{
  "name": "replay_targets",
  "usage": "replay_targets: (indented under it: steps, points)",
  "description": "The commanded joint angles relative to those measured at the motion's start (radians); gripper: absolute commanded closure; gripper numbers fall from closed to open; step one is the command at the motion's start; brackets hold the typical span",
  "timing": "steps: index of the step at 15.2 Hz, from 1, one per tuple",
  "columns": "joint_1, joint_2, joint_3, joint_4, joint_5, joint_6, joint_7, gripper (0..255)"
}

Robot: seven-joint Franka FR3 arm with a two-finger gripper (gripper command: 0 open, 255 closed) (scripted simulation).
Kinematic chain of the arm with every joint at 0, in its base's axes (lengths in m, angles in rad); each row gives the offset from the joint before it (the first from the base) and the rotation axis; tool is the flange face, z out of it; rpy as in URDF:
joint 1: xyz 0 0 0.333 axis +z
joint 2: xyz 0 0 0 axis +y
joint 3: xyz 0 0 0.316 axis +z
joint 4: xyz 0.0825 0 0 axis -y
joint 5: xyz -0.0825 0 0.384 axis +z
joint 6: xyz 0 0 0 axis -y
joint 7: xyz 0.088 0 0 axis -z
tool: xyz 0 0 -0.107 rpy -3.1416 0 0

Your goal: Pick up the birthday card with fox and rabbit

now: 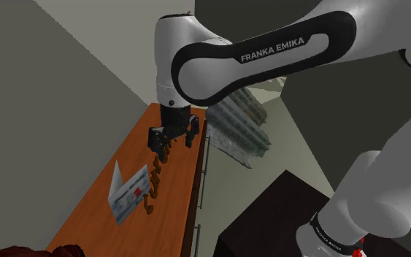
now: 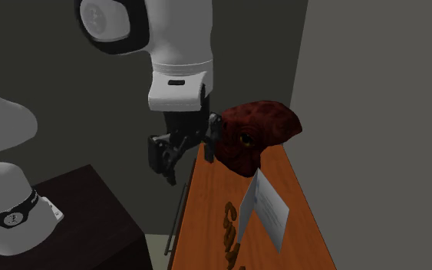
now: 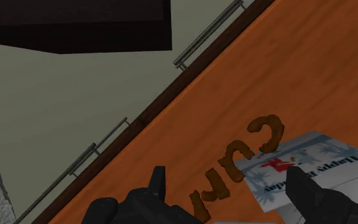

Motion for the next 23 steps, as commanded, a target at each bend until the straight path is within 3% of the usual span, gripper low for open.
replay_targets:
  steps: [1, 7, 14, 23]
  points:
    - [0.015, 0.082, 0.027, 0.059, -0.036, 0.015, 0.063, 0]
    - [0.092, 0.330, 0.057, 0.273, -0.161, 0.012, 0.221, 0]
    - [0.237, 0.635, 0.034, 0.613, -0.286, -0.063, 0.351, 0]
    - [0.245, 0.674, 0.020, 0.570, -0.302, 0.018, 0.358, 0]
